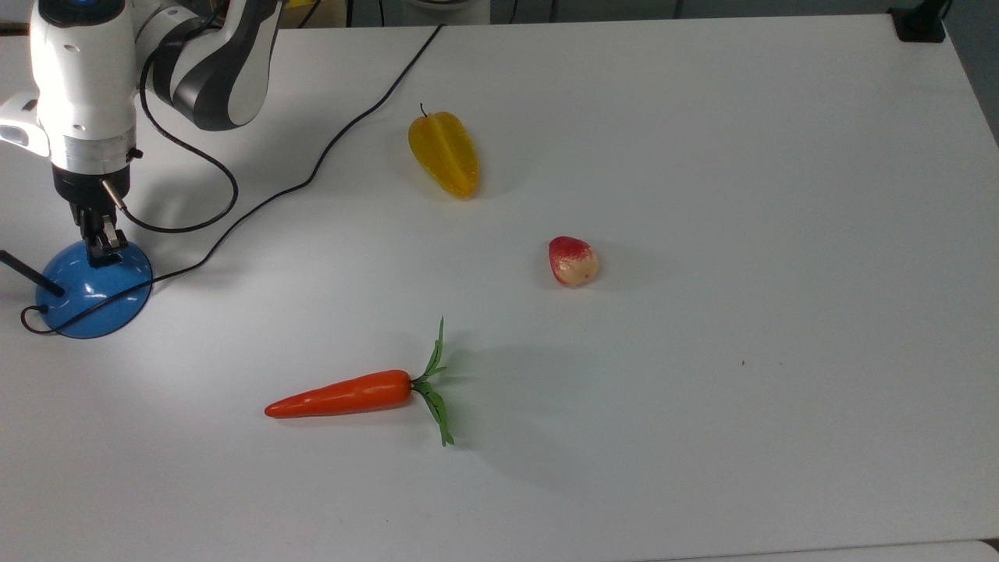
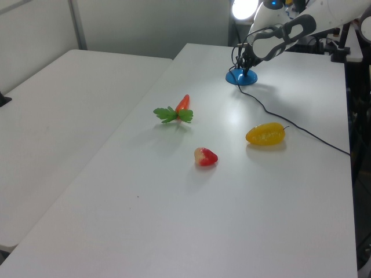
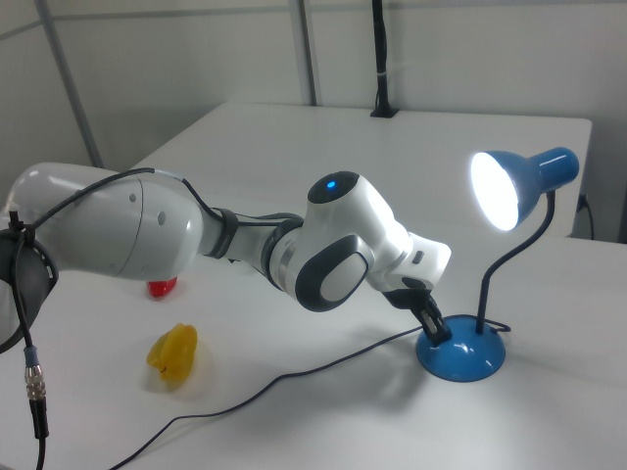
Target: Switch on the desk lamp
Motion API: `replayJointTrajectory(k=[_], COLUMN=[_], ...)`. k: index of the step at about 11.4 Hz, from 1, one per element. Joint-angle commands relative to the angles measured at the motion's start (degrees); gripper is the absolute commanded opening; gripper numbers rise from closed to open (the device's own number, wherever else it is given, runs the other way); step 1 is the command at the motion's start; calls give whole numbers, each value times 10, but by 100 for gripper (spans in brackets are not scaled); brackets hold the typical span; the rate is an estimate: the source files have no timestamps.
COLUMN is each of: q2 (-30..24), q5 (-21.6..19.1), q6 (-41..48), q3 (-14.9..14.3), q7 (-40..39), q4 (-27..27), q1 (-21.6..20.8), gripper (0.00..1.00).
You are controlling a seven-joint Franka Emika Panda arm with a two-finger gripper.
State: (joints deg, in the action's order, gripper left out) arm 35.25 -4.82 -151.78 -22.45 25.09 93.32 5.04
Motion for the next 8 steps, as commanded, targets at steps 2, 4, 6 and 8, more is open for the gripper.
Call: replayJointTrajectory(k=[2,4,6,8], q2=[3,-11,-26,-68], q5=[-13,-12,-12,-5], q6=[-17,-12,18,103], q3=[-3,-3,-3,-3], q7=[-6,-6,-6,-13], q4=[1,3,5,5], q1=[-5,-9,-24,-41], gripper=[0,0,0,0])
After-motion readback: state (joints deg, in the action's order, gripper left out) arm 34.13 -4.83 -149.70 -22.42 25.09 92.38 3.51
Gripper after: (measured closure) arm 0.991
